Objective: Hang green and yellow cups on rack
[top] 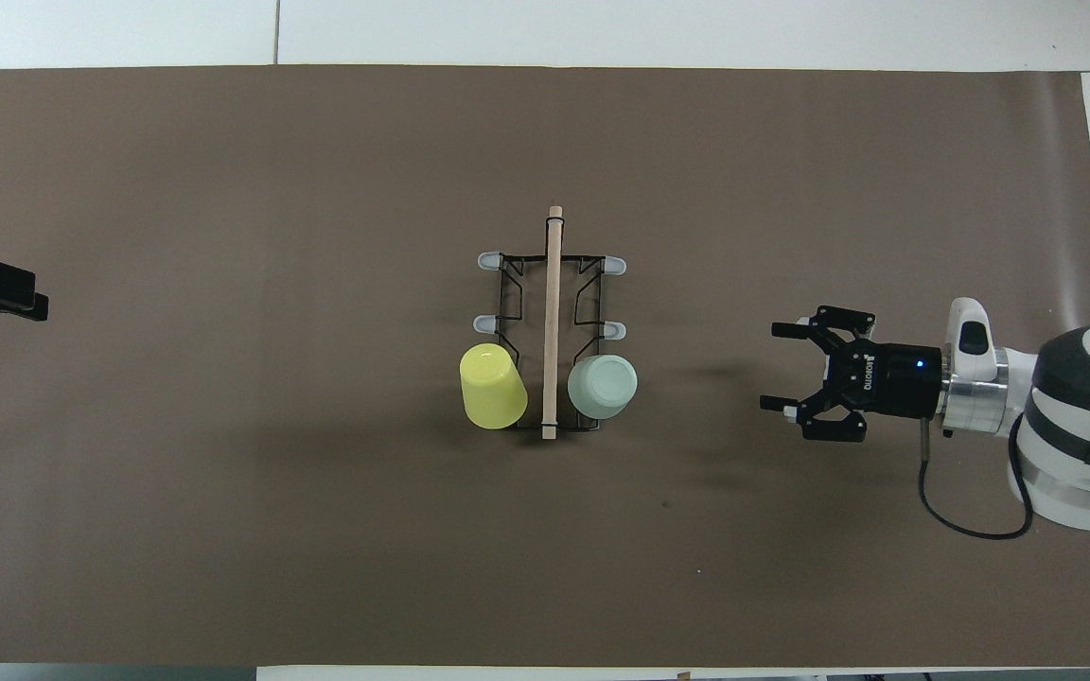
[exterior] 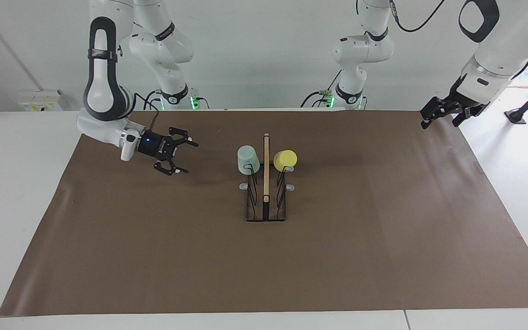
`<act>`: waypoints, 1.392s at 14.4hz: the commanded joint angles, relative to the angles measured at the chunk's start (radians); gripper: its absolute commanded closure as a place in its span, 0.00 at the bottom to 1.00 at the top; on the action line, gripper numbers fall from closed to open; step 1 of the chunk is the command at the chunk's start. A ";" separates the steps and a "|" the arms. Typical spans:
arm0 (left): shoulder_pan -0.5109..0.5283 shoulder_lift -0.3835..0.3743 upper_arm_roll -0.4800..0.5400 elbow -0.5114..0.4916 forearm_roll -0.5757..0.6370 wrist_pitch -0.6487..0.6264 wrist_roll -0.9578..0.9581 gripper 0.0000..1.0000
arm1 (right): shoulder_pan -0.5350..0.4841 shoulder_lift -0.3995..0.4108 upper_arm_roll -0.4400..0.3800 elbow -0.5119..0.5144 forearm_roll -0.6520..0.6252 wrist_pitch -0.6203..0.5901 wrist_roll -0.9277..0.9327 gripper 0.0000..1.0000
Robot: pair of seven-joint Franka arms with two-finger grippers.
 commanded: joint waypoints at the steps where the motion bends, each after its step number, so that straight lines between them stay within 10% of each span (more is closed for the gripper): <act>1: -0.005 -0.015 0.004 -0.020 -0.009 0.008 0.005 0.00 | -0.031 0.036 0.009 0.132 -0.135 -0.040 0.143 0.00; 20: -0.005 -0.014 0.004 -0.018 -0.009 0.008 0.005 0.00 | 0.076 0.063 0.020 0.782 -1.200 -0.324 1.431 0.00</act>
